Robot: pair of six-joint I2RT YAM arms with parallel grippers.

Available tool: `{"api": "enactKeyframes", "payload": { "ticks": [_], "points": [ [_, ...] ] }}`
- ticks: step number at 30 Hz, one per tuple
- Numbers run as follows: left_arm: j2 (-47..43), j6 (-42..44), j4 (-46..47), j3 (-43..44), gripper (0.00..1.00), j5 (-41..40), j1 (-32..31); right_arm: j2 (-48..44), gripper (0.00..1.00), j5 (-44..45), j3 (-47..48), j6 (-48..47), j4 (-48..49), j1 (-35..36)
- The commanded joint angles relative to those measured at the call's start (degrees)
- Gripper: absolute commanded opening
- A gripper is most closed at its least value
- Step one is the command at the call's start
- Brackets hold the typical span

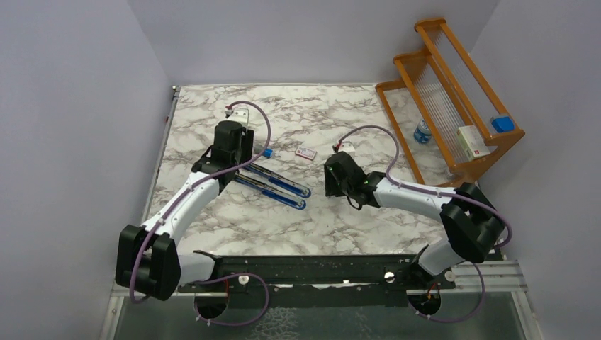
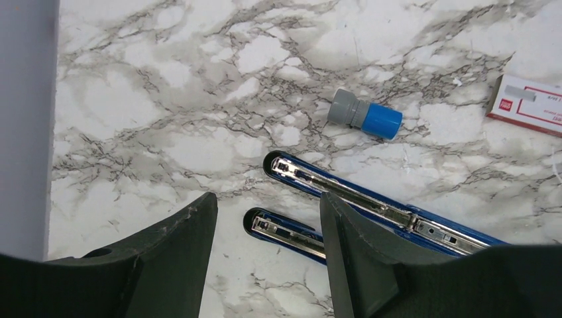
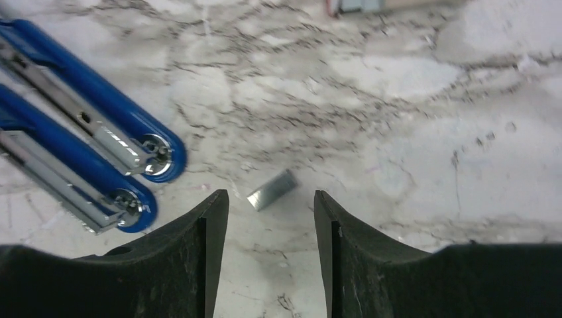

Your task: Load the staples into the stapler

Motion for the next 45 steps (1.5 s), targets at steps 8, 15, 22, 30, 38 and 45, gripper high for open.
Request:
{"api": "enactKeyframes", "payload": {
  "ticks": [8, 15, 22, 30, 38, 45],
  "points": [
    [-5.6, 0.5, 3.0, -1.6, 0.62, -1.6, -2.3, 3.7, 0.55, 9.0, 1.4, 20.5, -9.2, 1.1],
    [-6.0, 0.9, 2.8, -1.7, 0.62, -2.9, -4.7, 6.7, 0.55, 5.8, 1.3, 21.6, -5.9, 1.5],
    [-6.0, 1.8, 2.9, -1.9, 0.62, -4.9, -6.4, 11.0, 0.54, 3.5, 2.7, 20.3, -3.0, 1.5],
    [-5.7, 2.2, 3.1, -2.1, 0.62, -6.0, -8.2, 13.2, 0.52, 4.4, 4.6, 17.1, -3.0, 1.5],
    [-5.5, 2.3, 3.2, -2.2, 0.62, -6.4, -8.8, 11.8, 0.48, 3.1, 4.1, 12.6, -2.0, 1.4],
    [-5.2, 2.4, 3.2, -2.2, 0.62, -6.5, -9.5, 10.8, 0.33, 2.8, 3.0, 12.0, -3.1, 1.4]
  ]
}}
